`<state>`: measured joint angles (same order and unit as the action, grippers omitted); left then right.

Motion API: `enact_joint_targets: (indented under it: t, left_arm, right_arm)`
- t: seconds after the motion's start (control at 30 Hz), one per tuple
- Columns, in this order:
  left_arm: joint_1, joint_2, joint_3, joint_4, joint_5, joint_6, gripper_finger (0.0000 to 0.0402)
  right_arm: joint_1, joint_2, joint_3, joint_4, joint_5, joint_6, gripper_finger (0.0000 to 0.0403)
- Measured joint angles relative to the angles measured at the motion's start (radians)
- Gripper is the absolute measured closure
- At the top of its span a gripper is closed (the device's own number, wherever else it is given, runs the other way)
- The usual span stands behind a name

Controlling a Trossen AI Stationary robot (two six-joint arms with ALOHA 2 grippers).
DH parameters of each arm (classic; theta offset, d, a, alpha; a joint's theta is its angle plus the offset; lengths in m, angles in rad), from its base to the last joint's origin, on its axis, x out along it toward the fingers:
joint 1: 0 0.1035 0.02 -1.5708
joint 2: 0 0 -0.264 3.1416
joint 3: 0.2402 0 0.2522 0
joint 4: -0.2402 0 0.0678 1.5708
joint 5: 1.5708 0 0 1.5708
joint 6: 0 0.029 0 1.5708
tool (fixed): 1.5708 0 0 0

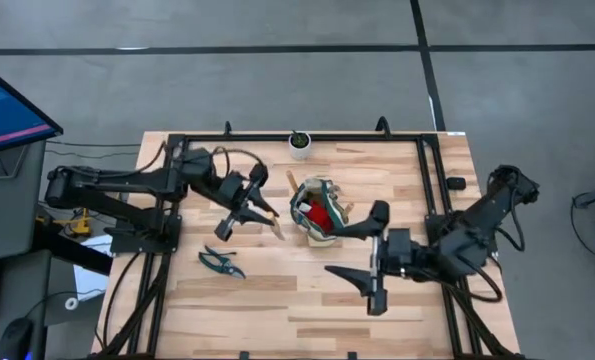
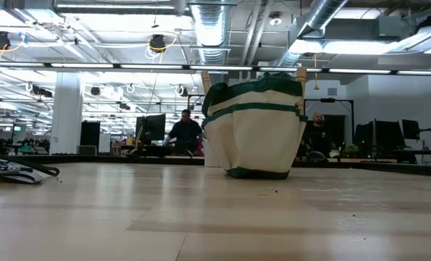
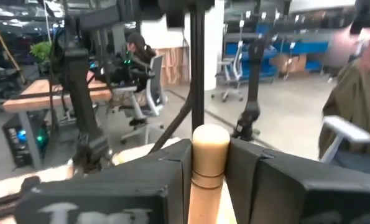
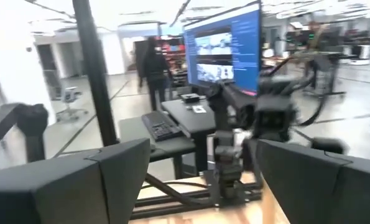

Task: Pick & Place Garden tools in Gardening bag
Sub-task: Put the brown trowel into the green gardening bag

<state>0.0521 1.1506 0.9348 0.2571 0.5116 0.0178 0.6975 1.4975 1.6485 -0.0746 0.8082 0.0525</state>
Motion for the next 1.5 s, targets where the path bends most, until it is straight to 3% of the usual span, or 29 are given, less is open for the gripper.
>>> enact_joint_targets:
  t: [0.17, 0.33, 0.7, 0.97, 1.5]
  left_arm:
    - [0.031, -0.004, -0.197, 0.228, -0.018, 0.057, 0.0356]
    - [0.086, 0.087, -0.300, 0.414, -0.034, 0.054, 0.0356]
    - [0.133, 0.270, -0.304, 0.547, -0.030, 0.118, 0.0354]
    - [0.220, 0.279, -0.305, 0.669, 0.031, 0.101, 0.0354]
    - [0.217, 0.390, -0.299, 0.764, 0.037, 0.111, 0.0354]
  right_arm:
    - [0.047, 0.000, 0.000, 0.004, 0.131, 0.001, 0.0118]
    - [0.043, 0.000, 0.000, 0.008, 0.162, 0.035, 0.0118]
    - [0.013, 0.000, 0.000, 0.010, 0.162, 0.080, 0.0117]
    - [0.013, 0.000, 0.000, 0.009, 0.162, 0.080, 0.0117]
    - [0.014, 0.000, 0.000, 0.008, 0.164, 0.141, 0.0117]
